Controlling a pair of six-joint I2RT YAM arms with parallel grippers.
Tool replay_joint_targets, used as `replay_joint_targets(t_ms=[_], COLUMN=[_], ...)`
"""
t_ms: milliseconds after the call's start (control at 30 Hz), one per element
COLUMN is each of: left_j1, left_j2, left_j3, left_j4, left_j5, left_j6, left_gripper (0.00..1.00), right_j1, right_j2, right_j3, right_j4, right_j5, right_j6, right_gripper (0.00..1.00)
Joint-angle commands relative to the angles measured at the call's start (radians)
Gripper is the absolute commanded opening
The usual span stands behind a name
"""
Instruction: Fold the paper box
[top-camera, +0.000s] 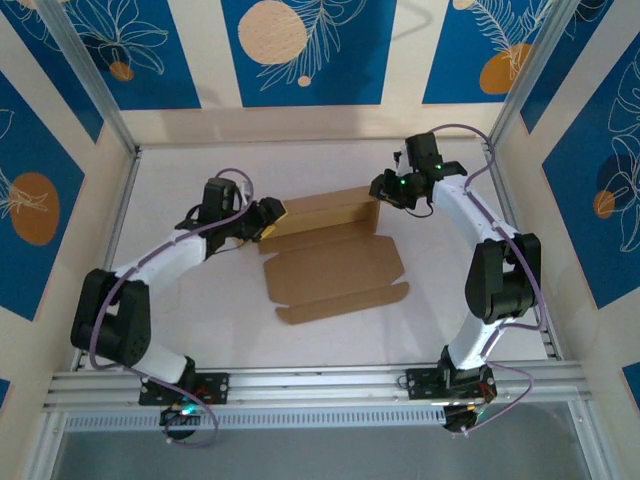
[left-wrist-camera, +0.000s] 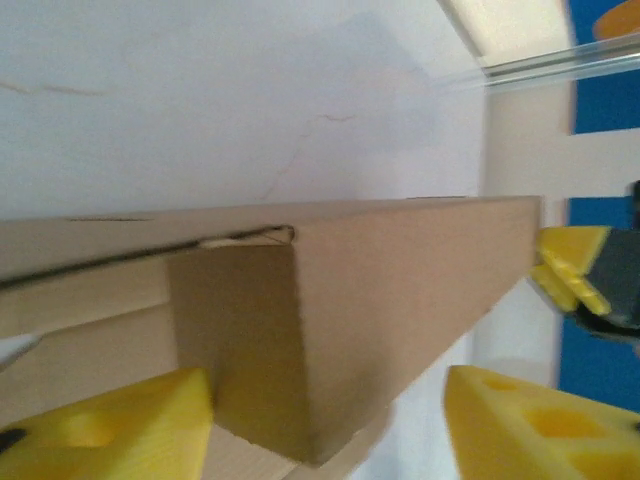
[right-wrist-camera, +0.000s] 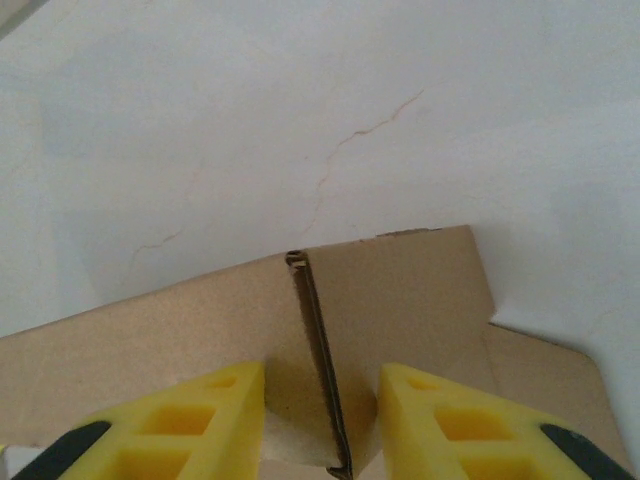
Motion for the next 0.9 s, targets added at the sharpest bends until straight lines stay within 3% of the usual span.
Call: replay_joint_targets(t_ms=[0,100,200,300,367,433,567,867], left_j1=[0.033,0.036,0.036,0.037,0.036,0.031,0.020,-0.002], left_j2=[-0.107,-0.186,-0.259,-0.293,-0.265,-0.214,-0.119,0.088], left_j3=[0.049,0.006,-0.034,-0.078,-0.120,-0.159,-0.235,-0.241], left_j4=[-0.287,-0.278,-0.276,-0.288,-0.276,-0.245,-0.099,0.127], left_j5=[-0.138,-0.121,-0.161,-0.237,-0.233,-0.223,-0.254,-0.382], left_j6=[0.156,0.154,0.133,0.108,0.071,0.031,0.015,0.027], left_gripper=[0.69,0.73,0.69,0.58,0.41,0.34,0.44,0.49], right_j1=[0.029,0.032,0.032,0.033,0.033,0.033,0.040,0.053], right_j2=[0.036,0.033,0.039,0.045,0.054,0.060,0.066,0.058], right_j3=[0.020,0.024,0.039,0.051,0.060,0.066,0.065,0.057], right_j4=[-0.111,-0.106,-0.106,-0.111,-0.112,-0.115,-0.120,-0.119], right_j5=[0.089,0.092,0.070,0.055,0.048,0.045,0.050,0.065], right_j6=[0.025,0.063,0.088,0.108,0.115,0.114,0.104,0.104], right_gripper=[0.36,0.36,0.36,0.36,0.37,0.37,0.37,0.37])
